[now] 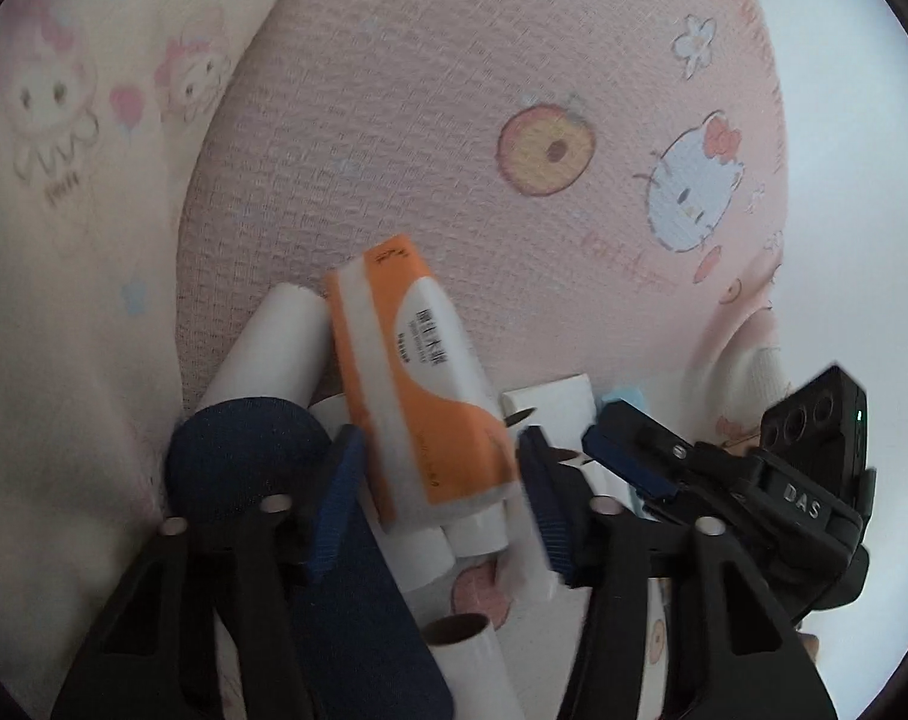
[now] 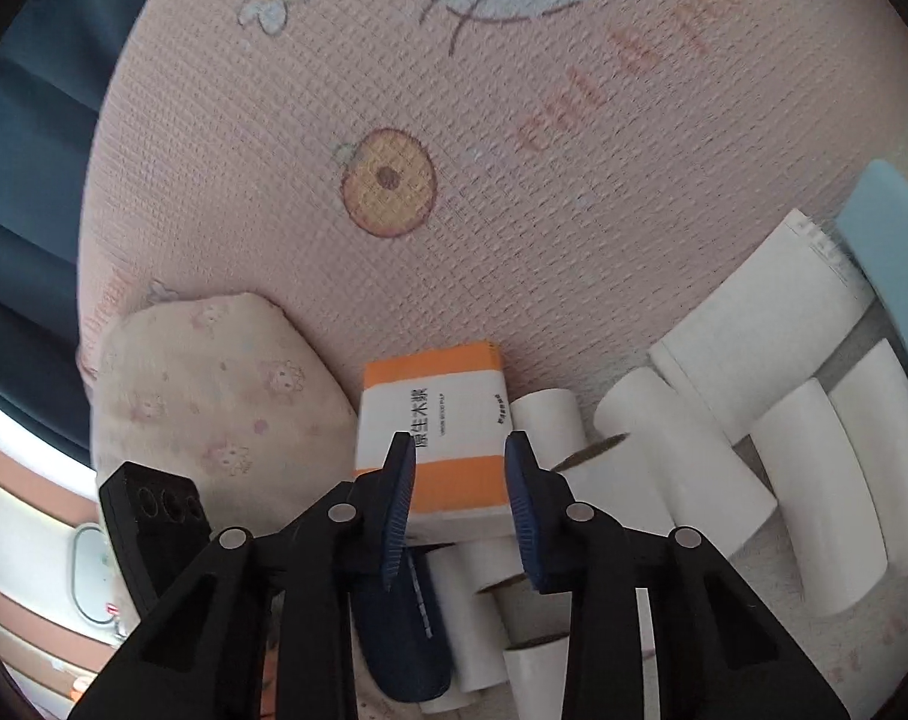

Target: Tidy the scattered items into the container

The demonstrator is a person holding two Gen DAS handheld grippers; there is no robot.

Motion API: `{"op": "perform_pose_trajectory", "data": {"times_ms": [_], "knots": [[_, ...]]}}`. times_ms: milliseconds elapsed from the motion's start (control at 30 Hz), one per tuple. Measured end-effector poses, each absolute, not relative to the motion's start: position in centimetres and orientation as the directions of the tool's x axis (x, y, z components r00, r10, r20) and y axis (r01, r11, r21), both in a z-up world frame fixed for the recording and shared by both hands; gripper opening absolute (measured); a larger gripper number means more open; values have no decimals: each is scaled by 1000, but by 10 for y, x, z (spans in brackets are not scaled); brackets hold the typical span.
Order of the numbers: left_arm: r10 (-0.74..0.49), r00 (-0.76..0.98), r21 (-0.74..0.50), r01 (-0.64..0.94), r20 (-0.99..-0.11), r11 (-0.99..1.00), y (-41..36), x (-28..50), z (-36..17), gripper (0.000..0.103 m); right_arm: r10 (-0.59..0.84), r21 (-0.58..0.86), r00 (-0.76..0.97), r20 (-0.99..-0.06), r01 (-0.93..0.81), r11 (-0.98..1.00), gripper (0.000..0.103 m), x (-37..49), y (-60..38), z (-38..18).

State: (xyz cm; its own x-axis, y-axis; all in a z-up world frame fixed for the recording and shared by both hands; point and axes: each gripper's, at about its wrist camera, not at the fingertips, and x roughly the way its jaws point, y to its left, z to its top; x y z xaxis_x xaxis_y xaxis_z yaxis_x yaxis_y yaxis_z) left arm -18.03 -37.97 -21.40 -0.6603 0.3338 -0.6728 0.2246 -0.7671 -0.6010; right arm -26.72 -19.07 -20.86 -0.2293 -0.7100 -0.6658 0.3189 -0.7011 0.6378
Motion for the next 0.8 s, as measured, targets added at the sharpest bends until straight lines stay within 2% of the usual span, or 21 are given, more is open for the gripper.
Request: {"op": "perform_pose_trajectory", "data": {"times_ms": [100,233,300,400,600,700,800], "knots": [[328,-665,-587,205,-671,-783,-377,-180,-214,51,-689,628,-175,-703,302,-717,28,-276,-209,-220],[333,-673,-592,193,-661,-783,-380,-180,-216,45,-732,712,-100,-674,173,-680,29,-289,-220,-236],[332,-676,-594,195,-658,-780,-383,-179,-217,43,-691,676,-116,-713,148,-722,37,-294,-225,-237],[329,-677,-590,193,-658,-784,-384,-178,-218,42,-667,648,-122,-735,161,-744,47,-297,-233,-239],[341,-679,-599,182,-650,-780,-387,-179,-220,42,-633,609,-66,-772,211,-765,56,-302,-262,-240],[356,-683,-618,178,-638,-766,-389,-177,-220,41,-621,594,-59,-781,232,-770,57,-301,-272,-238],[394,-694,-659,155,-603,-736,-391,-177,-218,39,-655,626,-69,-753,235,-744,56,-299,-269,-233]]}}
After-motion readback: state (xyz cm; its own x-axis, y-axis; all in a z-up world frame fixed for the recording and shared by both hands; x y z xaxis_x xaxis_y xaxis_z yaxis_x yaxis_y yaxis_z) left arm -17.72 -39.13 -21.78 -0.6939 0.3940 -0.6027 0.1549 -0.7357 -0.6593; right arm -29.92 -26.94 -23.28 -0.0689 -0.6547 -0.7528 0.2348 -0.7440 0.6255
